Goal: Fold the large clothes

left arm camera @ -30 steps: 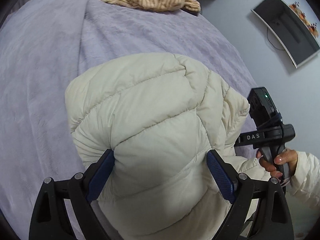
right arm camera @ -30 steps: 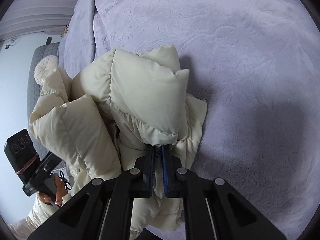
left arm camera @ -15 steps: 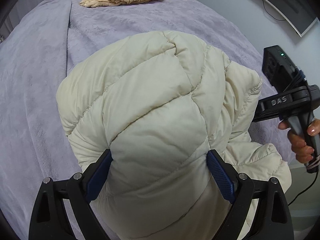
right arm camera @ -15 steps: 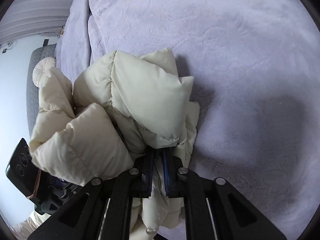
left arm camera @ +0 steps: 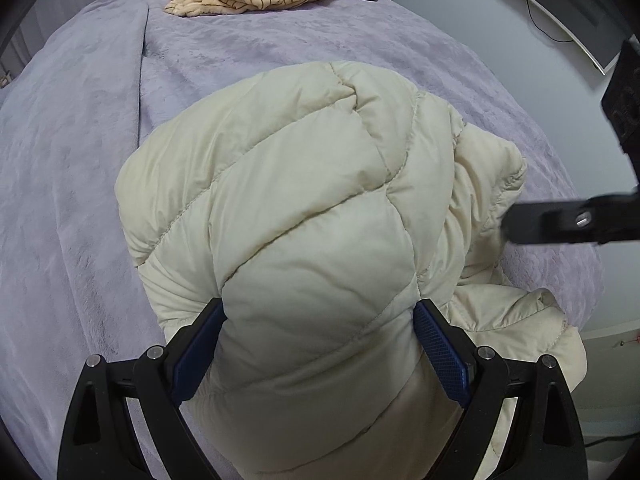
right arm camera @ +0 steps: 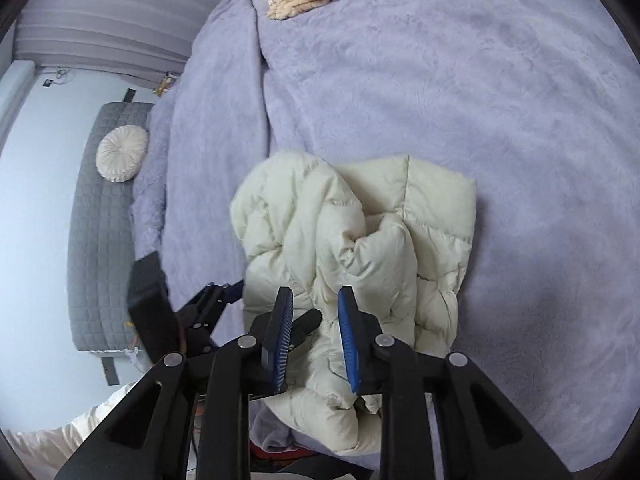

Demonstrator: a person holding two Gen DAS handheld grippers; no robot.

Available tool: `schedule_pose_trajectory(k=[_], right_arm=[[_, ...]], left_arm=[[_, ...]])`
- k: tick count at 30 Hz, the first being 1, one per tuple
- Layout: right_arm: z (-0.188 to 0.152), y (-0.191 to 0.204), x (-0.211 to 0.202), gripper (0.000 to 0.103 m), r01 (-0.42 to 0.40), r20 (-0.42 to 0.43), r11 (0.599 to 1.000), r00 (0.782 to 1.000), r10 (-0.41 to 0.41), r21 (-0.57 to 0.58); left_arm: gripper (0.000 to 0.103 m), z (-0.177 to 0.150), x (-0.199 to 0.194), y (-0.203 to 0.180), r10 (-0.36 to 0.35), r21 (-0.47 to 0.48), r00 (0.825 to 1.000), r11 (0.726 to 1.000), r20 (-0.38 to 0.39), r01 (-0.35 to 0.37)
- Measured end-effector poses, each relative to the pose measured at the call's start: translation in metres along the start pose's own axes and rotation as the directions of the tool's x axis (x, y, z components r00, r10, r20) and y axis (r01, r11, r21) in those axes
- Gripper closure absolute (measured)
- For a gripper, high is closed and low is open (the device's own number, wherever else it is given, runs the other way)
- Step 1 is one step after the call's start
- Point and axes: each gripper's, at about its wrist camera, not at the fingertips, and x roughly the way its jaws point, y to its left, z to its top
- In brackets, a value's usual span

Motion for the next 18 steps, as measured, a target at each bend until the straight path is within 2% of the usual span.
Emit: schedule_pose_trajectory(k=[3, 4, 7, 10, 13, 18], right_arm=[[-0.008, -0.035, 0.034, 0.078, 0.077, -0.016, 0.992, 0.997, -0.075, 0.102], [-0.011, -0.054, 0.041, 0.082, 0.082, -0.022, 0.986, 0.997, -0.080, 0.145], [-0.016, -0.088, 0.067, 0.082, 0.026, -0.023, 0.978, 1.000, -0.021, 0.206], [-0.016, -0.096, 0.080, 0.083, 0.019, -0.022, 0.987, 1.000, -0.016, 0.158], [-0.016, -0.108, 0.086, 0.083, -0.019, -0.027, 0.983, 0.999, 0.025, 0.184], [-0.019, -0.113, 0.089, 0.083, -0.024, -0.024, 0.984, 0.999, 0.029, 0.176]], left_arm=[[0.010, -0.001, 0.002, 0.008, -0.011, -0.022, 1.000, 1.000, 0.012, 0.012], [0.010, -0.002, 0.006, 0.011, -0.014, -0.030, 1.000, 0.999, 0.011, 0.014], [0.010, -0.004, 0.021, 0.015, -0.010, -0.035, 1.000, 0.999, 0.000, 0.010], [0.010, -0.005, 0.031, 0.015, -0.003, -0.033, 1.000, 0.999, -0.008, 0.003], [0.008, -0.006, 0.037, 0.013, 0.004, -0.024, 1.000, 1.000, -0.012, -0.005], [0.007, -0.006, 0.045, 0.014, 0.003, -0.031, 1.000, 1.000, -0.020, -0.004]])
